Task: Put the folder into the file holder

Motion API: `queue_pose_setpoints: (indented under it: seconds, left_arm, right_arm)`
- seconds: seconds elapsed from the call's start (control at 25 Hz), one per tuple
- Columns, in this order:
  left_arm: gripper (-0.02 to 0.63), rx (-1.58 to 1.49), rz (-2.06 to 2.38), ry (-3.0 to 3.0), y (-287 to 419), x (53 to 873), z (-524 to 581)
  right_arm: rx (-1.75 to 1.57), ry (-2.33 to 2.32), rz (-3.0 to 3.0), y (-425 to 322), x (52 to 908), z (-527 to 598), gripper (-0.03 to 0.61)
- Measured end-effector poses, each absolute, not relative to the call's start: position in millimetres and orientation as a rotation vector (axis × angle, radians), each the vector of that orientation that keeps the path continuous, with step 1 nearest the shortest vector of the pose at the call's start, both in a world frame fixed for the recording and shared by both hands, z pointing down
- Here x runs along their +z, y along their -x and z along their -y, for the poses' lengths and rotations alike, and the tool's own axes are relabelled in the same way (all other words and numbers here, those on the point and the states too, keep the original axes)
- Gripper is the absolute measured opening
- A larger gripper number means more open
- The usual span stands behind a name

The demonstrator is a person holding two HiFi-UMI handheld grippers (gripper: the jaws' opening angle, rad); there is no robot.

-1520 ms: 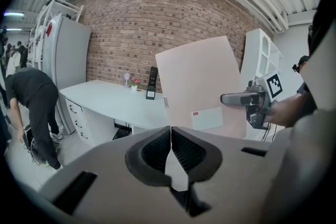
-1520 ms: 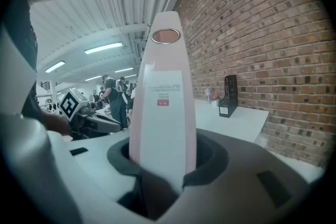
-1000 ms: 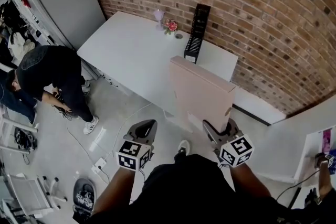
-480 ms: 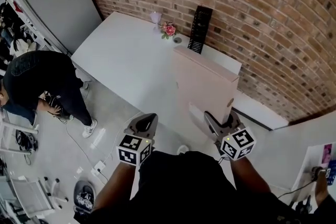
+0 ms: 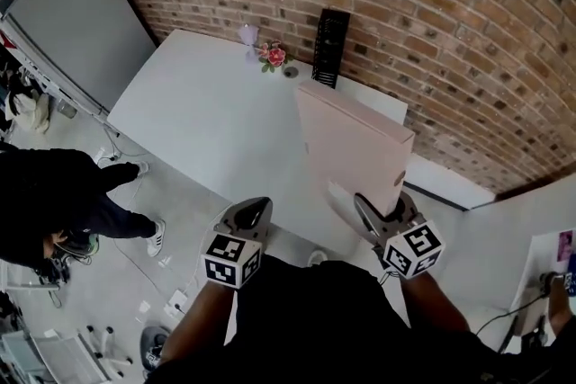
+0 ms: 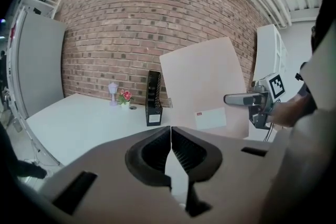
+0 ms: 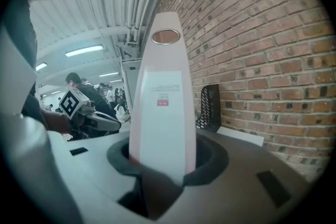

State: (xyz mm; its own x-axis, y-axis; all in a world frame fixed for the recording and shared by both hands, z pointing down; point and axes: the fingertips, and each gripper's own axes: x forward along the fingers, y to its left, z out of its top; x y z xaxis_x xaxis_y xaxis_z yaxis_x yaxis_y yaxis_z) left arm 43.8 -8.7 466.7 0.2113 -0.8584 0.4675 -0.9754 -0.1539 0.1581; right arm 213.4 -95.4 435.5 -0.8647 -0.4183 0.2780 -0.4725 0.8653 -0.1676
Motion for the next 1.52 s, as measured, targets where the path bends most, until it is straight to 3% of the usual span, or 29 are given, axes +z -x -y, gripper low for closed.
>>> queue_pose_setpoints:
  seconds: [0.4, 1.0, 1.52]
  left_arm:
    - [0.006, 0.449, 1.476, -2.269, 1, 475, 73]
    - [0.006, 0.541, 1.256, -2.362, 139, 493, 140]
    - [0.006, 0.518, 1.133, -2.408, 162, 508, 157]
  right_arm:
    - [0.365, -0.980, 2.711, -181, 443, 123, 0.175]
    - [0.325, -1.465, 2.556, -104, 418, 180, 0.172]
    - [0.308, -1.736, 2.487, -84, 395, 230, 0.170]
